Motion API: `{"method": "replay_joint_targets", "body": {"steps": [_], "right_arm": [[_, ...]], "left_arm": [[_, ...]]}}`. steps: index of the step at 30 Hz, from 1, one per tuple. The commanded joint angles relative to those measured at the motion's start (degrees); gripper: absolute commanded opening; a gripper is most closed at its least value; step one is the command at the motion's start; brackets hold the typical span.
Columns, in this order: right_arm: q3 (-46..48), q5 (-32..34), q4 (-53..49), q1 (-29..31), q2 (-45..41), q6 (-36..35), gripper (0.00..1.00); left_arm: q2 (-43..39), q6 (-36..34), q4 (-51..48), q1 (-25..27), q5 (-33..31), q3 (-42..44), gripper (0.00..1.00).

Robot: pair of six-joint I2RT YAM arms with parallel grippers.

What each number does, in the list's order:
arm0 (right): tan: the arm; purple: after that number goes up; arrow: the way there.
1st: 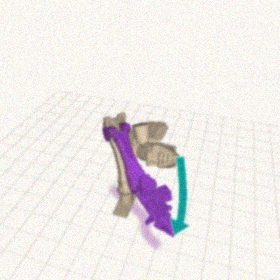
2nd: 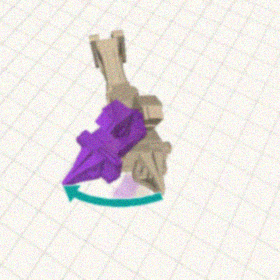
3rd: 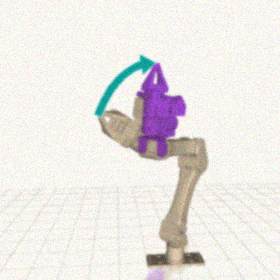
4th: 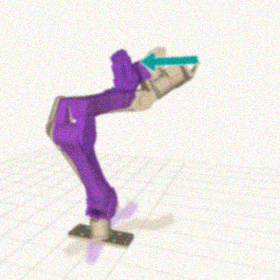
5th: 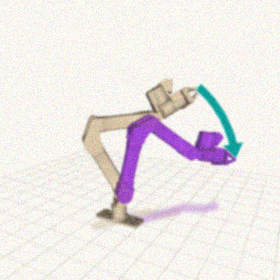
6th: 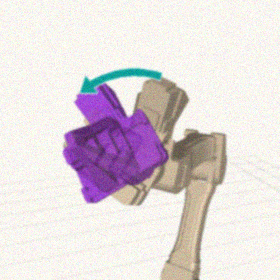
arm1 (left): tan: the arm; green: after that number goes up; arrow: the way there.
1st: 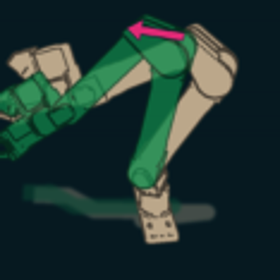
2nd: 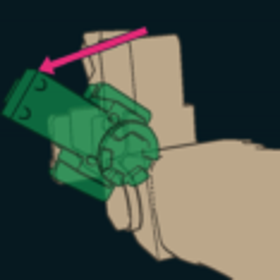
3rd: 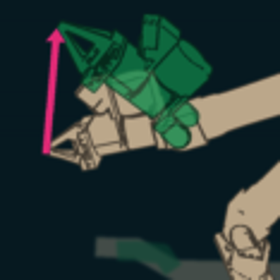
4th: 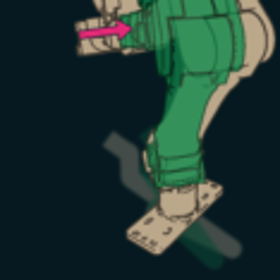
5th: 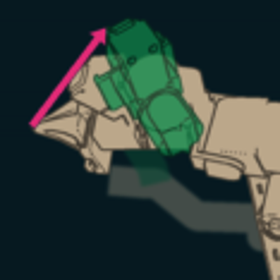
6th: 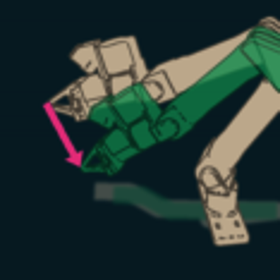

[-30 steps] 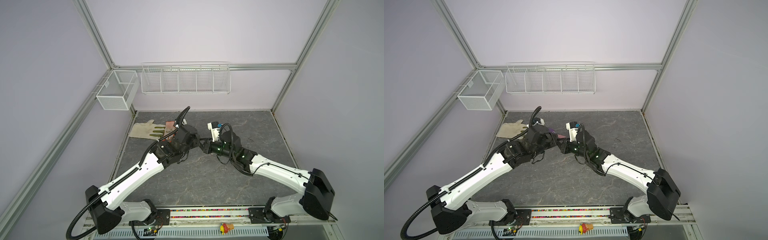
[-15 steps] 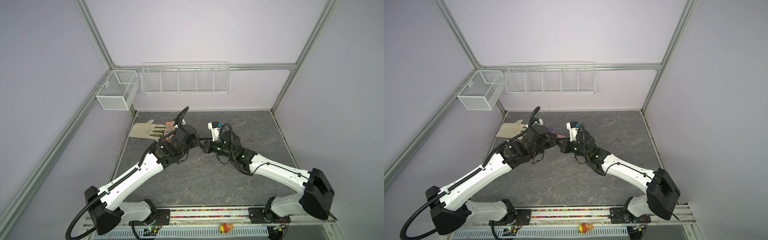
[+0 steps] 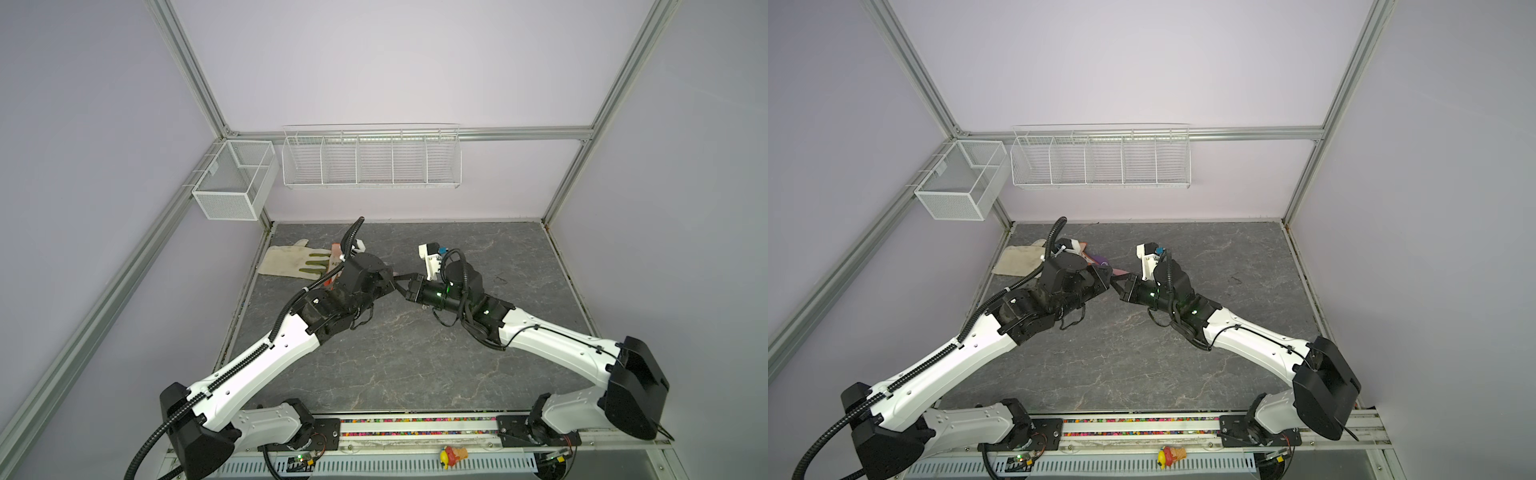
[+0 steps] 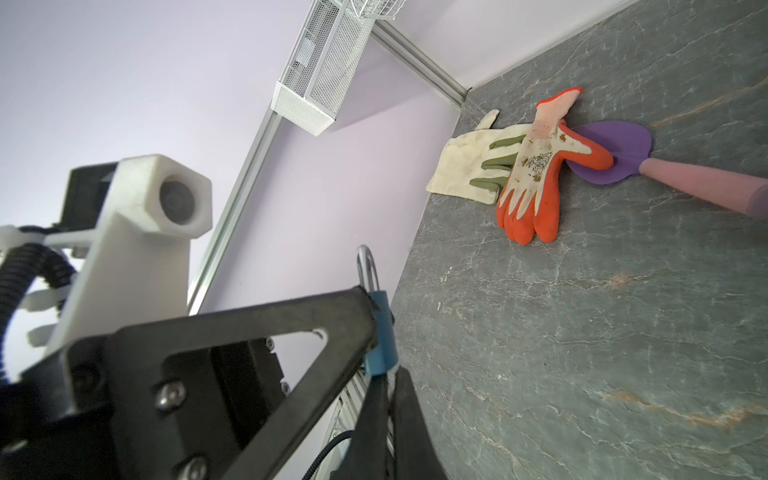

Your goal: Unlock with the key

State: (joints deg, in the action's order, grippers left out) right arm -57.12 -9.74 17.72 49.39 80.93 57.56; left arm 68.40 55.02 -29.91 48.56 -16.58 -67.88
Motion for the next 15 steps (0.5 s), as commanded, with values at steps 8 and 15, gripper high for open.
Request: {"method": "replay_joint_targets", "body": {"steps": [8,15], "right_arm": [[-0.7,-3.2,16.7,0.4,-0.2,9.7,0.06],[-1.0,-2.9,17.7,1.6,-0.5,9.6,0.06]], "left_arm": [[-2.8,8.1,10.4,1.6,14.2,6.6,0.0],[-3.1,9.0,12.6,1.6,14.5,7.4,0.0]]}}
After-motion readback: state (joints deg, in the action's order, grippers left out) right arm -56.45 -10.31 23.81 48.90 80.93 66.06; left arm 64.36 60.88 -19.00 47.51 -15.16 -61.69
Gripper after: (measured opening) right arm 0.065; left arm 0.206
